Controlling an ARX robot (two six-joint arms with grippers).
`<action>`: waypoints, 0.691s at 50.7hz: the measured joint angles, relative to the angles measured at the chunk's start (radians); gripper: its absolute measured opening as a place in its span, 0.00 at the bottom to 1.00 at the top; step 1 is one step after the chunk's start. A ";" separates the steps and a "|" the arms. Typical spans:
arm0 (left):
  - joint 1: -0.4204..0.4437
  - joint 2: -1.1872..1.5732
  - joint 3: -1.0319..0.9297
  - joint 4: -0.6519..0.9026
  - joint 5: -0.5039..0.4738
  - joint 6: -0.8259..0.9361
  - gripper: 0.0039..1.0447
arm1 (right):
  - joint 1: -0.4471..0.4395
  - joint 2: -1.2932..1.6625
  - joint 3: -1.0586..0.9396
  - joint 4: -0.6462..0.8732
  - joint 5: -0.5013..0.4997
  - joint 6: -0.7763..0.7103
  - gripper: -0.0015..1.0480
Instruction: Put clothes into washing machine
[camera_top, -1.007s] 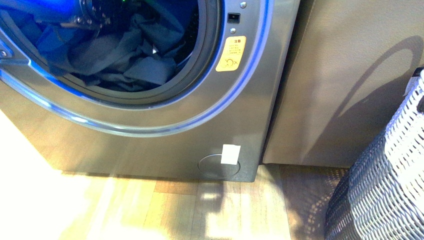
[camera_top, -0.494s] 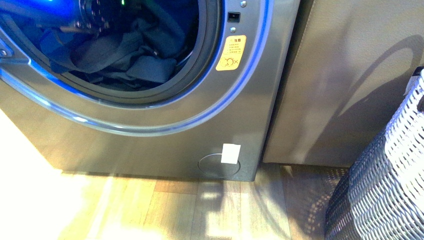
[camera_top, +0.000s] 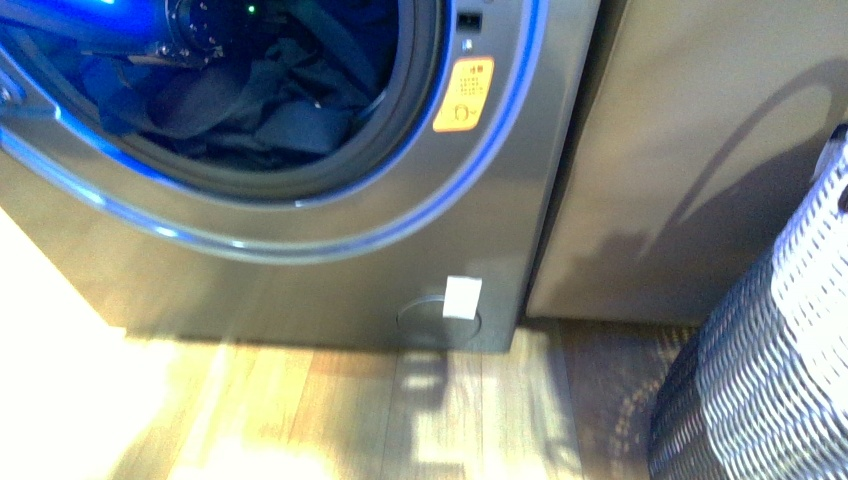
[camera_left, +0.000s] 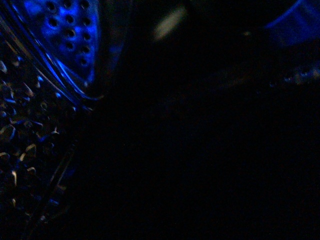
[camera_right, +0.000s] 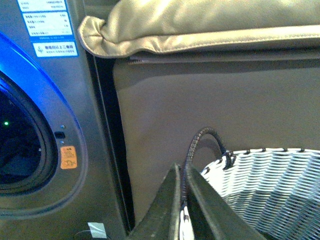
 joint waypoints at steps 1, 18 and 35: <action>-0.001 -0.002 -0.008 0.003 0.002 0.000 0.27 | -0.011 -0.008 -0.013 0.003 -0.010 0.000 0.02; -0.024 -0.150 -0.378 0.198 0.033 -0.016 0.80 | -0.180 -0.122 -0.159 0.033 -0.206 -0.003 0.02; -0.027 -0.395 -0.790 0.311 0.076 -0.033 0.94 | -0.251 -0.282 -0.240 -0.047 -0.240 -0.003 0.02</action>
